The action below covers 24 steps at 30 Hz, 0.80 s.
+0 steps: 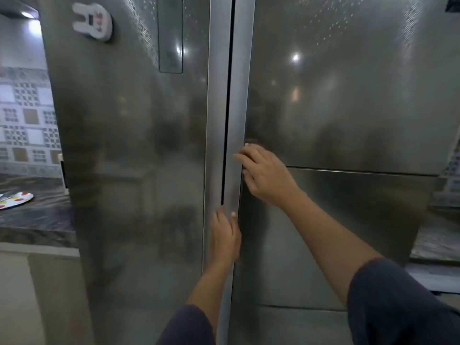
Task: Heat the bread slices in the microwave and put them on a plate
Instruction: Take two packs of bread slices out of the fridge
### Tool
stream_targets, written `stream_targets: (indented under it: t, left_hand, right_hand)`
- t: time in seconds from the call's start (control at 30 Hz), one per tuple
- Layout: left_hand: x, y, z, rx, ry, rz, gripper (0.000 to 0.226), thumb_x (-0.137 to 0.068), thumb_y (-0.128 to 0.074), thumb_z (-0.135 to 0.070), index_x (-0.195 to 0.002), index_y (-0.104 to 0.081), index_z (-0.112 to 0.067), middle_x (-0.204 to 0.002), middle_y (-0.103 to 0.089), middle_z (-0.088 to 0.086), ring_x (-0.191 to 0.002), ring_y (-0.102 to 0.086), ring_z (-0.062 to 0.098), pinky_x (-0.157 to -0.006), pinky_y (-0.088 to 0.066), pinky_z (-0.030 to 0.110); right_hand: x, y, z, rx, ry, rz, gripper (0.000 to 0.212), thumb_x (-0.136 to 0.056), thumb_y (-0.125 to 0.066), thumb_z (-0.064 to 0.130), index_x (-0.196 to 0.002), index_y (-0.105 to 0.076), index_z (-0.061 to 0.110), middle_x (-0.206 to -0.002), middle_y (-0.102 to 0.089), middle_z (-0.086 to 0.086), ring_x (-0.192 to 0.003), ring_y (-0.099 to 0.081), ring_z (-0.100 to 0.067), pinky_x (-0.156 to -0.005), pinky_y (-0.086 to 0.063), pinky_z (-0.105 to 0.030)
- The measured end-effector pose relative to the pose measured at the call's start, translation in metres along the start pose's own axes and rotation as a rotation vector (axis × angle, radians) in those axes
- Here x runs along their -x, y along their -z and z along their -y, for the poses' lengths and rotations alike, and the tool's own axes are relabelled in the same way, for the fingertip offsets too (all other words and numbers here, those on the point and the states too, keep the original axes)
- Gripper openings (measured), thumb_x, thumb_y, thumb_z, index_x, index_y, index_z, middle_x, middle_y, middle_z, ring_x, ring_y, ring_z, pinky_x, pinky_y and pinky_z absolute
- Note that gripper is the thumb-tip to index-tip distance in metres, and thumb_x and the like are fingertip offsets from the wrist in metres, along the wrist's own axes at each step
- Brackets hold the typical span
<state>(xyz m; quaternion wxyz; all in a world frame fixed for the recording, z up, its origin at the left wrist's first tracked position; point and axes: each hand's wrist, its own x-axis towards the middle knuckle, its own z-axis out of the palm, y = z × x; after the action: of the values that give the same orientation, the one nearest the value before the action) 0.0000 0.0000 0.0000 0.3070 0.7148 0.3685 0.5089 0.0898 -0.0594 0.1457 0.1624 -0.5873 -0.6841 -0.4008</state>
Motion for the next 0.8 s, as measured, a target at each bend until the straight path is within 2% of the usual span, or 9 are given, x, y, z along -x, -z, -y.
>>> stream_targets:
  t: [0.07, 0.17, 0.23, 0.3, 0.43, 0.57, 0.6, 0.7, 0.8]
  left_hand:
    - [-0.005, -0.008, 0.018, 0.138, 0.042, 0.055, 0.035, -0.100, -0.029, -0.031, -0.115, -0.050, -0.007, -0.105, -0.052, 0.008, -0.104, -0.052, 0.025, -0.089, -0.040, 0.032]
    - [-0.011, -0.021, 0.042, 0.226, 0.096, 0.158, 0.027, -0.101, -0.029, -0.031, -0.092, -0.050, -0.016, -0.076, -0.049, -0.001, -0.072, -0.049, 0.010, -0.073, -0.039, 0.032]
    - [-0.017, -0.026, 0.047, 0.229, 0.088, 0.256, 0.028, -0.101, -0.029, -0.029, -0.079, -0.043, -0.018, -0.066, -0.038, -0.004, -0.061, -0.038, 0.009, -0.064, -0.034, 0.029]
    - [-0.021, -0.031, 0.054, 0.252, 0.079, 0.308, 0.029, -0.101, -0.030, -0.028, -0.079, -0.042, -0.013, -0.066, -0.039, 0.001, -0.062, -0.039, 0.013, -0.062, -0.033, 0.030]
    - [-0.029, -0.033, 0.061, 0.260, 0.096, 0.371, 0.032, -0.101, -0.031, -0.028, -0.089, -0.045, -0.003, -0.082, -0.052, 0.016, -0.075, -0.049, 0.021, -0.070, -0.040, 0.036]
    - [-0.031, -0.025, 0.057, 0.209, 0.106, 0.432, 0.026, -0.101, -0.031, -0.028, -0.085, -0.041, -0.009, -0.073, -0.045, 0.004, -0.071, -0.044, 0.018, -0.066, -0.033, 0.031]
    - [-0.029, -0.023, 0.056, 0.193, 0.102, 0.435, 0.026, -0.101, -0.031, -0.028, -0.083, -0.039, -0.010, -0.069, -0.042, 0.001, -0.066, -0.042, 0.017, -0.064, -0.032, 0.030]
    - [-0.014, -0.016, 0.054, 0.206, 0.059, 0.424, 0.028, -0.100, -0.032, -0.030, -0.078, -0.037, -0.014, -0.062, -0.035, -0.003, -0.055, -0.034, 0.012, -0.054, -0.030, 0.025]
    - [0.010, -0.006, 0.049, 0.223, 0.005, 0.409, 0.028, -0.100, -0.033, -0.029, -0.076, -0.037, -0.016, -0.061, -0.034, -0.004, -0.053, -0.031, 0.009, -0.048, -0.030, 0.017]
  right_hand:
    - [-0.020, -0.017, 0.007, 0.111, 0.032, 0.043, 0.042, -0.078, -0.039, 0.021, -0.109, -0.065, 0.011, -0.117, -0.063, -0.012, -0.118, -0.056, -0.031, -0.094, -0.048, -0.040]
    - [-0.035, -0.039, 0.012, 0.330, 0.012, 0.229, 0.046, -0.075, -0.033, 0.026, -0.094, -0.074, 0.017, -0.110, -0.067, -0.009, -0.114, -0.059, -0.028, -0.099, -0.047, -0.041]
    - [-0.036, -0.051, 0.014, 0.447, -0.015, 0.306, 0.038, -0.071, -0.041, 0.028, -0.075, -0.078, 0.019, -0.096, -0.071, -0.008, -0.108, -0.063, -0.026, -0.100, -0.047, -0.043]
    - [-0.034, -0.061, 0.017, 0.527, -0.010, 0.326, 0.022, -0.068, -0.059, 0.032, -0.070, -0.077, 0.019, -0.090, -0.072, -0.006, -0.107, -0.063, -0.024, -0.105, -0.042, -0.046]
    - [-0.031, -0.069, 0.026, 0.609, -0.108, 0.410, 0.028, -0.080, -0.054, 0.034, -0.093, -0.076, 0.022, -0.113, -0.068, -0.003, -0.125, -0.050, -0.021, -0.116, -0.024, -0.045]
    - [-0.034, -0.068, 0.024, 0.647, -0.097, 0.436, 0.039, -0.093, -0.037, 0.023, -0.121, -0.062, 0.011, -0.137, -0.048, -0.012, -0.140, -0.026, -0.026, -0.118, 0.001, -0.044]
    - [-0.032, -0.065, 0.027, 0.640, -0.111, 0.434, 0.037, -0.091, -0.040, 0.023, -0.116, -0.065, 0.012, -0.132, -0.053, -0.011, -0.137, -0.031, -0.025, -0.118, -0.004, -0.043]
    - [-0.022, -0.054, 0.035, 0.599, -0.111, 0.314, 0.030, -0.072, -0.048, 0.027, -0.077, -0.076, 0.019, -0.091, -0.069, 0.000, -0.109, -0.060, -0.019, -0.110, -0.036, -0.038]
    - [-0.005, -0.038, 0.039, 0.506, -0.080, 0.201, 0.036, -0.069, -0.038, 0.022, -0.068, -0.074, 0.015, -0.083, -0.068, -0.002, -0.101, -0.063, -0.022, -0.106, -0.040, -0.039]
